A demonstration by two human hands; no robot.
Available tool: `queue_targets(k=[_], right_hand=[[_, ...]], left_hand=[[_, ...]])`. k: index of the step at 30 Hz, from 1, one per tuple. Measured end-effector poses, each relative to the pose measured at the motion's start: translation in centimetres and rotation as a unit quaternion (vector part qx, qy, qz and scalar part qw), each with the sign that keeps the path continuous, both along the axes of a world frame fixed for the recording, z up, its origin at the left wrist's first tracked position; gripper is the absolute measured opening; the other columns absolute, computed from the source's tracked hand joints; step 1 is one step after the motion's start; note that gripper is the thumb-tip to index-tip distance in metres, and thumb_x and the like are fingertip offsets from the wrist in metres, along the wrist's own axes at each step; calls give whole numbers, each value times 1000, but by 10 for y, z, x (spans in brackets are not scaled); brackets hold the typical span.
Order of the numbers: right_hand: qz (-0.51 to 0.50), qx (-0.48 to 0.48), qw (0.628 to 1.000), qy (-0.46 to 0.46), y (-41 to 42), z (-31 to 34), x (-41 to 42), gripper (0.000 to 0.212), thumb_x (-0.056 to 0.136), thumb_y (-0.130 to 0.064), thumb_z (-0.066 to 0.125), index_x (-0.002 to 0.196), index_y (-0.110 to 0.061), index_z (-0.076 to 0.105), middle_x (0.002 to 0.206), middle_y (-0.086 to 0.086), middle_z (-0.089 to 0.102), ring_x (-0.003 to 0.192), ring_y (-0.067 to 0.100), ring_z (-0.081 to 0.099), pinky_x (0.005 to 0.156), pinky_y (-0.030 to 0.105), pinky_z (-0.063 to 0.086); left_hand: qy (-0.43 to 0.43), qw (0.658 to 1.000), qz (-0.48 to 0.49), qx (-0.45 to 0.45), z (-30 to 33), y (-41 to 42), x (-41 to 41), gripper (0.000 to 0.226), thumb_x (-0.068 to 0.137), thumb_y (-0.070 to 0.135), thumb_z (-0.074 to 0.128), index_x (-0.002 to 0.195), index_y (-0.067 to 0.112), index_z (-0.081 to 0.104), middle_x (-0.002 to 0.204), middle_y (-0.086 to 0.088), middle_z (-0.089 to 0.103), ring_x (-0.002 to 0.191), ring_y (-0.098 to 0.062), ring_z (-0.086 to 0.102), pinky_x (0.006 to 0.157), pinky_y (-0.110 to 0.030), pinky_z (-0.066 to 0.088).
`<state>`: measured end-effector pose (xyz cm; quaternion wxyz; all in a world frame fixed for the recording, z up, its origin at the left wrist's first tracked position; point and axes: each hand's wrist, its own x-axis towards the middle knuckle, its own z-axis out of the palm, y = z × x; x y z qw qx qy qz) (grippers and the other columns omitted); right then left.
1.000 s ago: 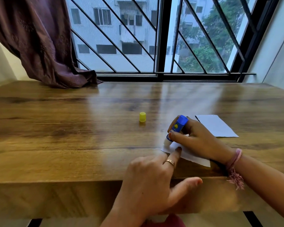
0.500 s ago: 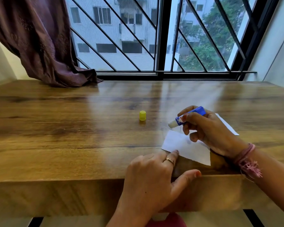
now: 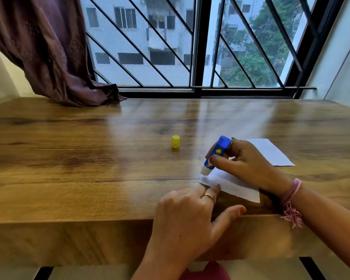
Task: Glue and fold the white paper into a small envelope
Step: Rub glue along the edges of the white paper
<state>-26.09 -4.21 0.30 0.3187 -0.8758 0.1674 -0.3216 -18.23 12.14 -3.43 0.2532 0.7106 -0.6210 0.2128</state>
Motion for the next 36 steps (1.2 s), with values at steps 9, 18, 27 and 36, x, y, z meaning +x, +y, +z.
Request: queue_targets(k=[9,18,27,36], right_hand=[[-8,-32,999,14,-3,0,-1,17,77,-24,67,80,-7,69,58,-3,49,56,8,45,54,13,36],[19,-94,995,21,4,4,-2,20,74,-24,61,80,-7,70,58,12,54,54,12,46,54,19,37],[15,-143,989,16,1,4,-3,25,76,-28,63,76,-3,67,54,-7,43,53,11,44,52,12,33],[-16,-137,990,19,-2,2,-1,20,77,-22,66,75,-2,66,55,-2,46,53,12,44,52,20,35]], left_hand=[[-7,1000,-1,-6,1,0,0,62,90,70,30,107,27,72,72,14,68,56,-3,59,46,-22,44],[-15,1000,0,-3,1,-1,0,62,90,70,30,104,27,72,66,14,67,51,-2,55,43,-19,40],[-5,1000,-1,-5,1,0,0,61,89,70,31,104,28,72,65,14,66,51,-2,55,43,-21,43],[2,1000,-2,-3,2,0,0,62,89,71,31,105,28,72,66,15,67,52,-1,56,43,-19,42]])
